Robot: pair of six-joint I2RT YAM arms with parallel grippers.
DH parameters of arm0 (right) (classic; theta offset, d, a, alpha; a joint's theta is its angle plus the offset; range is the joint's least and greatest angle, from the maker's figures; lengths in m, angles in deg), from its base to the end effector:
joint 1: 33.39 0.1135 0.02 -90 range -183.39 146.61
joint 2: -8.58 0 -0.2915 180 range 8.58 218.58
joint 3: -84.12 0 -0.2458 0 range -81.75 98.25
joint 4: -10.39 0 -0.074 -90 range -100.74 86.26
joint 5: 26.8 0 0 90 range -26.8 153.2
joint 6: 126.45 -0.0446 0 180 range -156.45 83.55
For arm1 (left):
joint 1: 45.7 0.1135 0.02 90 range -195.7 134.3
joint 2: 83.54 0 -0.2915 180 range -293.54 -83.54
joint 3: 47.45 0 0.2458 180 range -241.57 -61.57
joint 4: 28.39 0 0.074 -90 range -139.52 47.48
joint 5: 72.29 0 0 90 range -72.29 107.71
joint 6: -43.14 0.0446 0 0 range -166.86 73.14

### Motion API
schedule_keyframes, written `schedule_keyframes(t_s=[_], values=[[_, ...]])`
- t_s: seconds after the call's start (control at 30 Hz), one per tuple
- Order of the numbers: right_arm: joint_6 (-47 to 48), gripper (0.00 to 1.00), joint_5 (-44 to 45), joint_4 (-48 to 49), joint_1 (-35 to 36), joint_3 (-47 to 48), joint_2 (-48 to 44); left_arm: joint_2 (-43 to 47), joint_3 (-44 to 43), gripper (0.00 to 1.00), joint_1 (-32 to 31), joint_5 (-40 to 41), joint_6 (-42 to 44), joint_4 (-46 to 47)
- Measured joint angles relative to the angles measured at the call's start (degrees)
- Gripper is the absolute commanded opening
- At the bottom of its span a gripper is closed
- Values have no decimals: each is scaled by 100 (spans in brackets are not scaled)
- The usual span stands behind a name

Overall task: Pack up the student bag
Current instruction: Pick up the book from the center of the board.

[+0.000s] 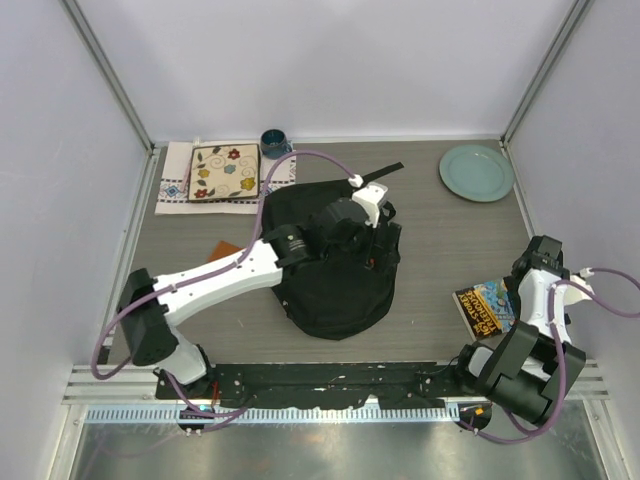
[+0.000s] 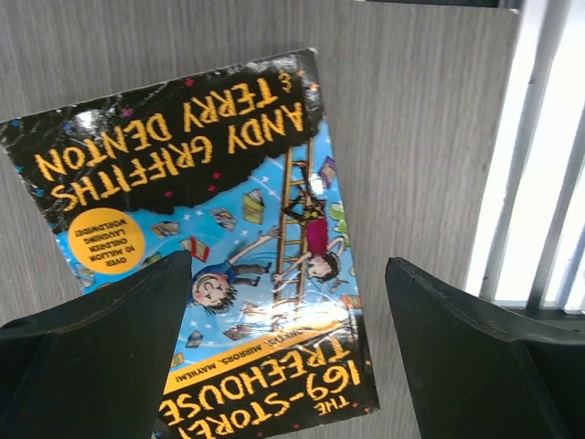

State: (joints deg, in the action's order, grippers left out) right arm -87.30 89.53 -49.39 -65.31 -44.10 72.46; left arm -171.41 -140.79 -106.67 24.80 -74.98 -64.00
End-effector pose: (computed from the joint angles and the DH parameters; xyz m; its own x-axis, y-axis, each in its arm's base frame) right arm 0.1317 -0.1053 0.2154 -0.0510 0.8506 -0.5233 0.9987 0.0445 -0.0250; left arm 0.1776 -0.3087 0.3688 -0.5994 0.1163 -0.7919 0.6047 0.7140 -0.3529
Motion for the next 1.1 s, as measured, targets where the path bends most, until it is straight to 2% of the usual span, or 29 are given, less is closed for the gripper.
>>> schedule_keyframes(t_s=[0.17,0.53,0.83,1.1], values=[[199,92,-157,588,-11,-238,116,-791,-485,100,111,-474,81,459],[903,90,-1272,1825,-59,-767,79,-3180,-1969,100,391,-1613,247,1502],[1626,87,-2588,2677,-72,-793,382,-5016,-3757,100,431,-2409,125,1408],[1878,86,-3681,3202,-66,-1012,295,-5659,-3982,100,431,-2979,-426,1390]])
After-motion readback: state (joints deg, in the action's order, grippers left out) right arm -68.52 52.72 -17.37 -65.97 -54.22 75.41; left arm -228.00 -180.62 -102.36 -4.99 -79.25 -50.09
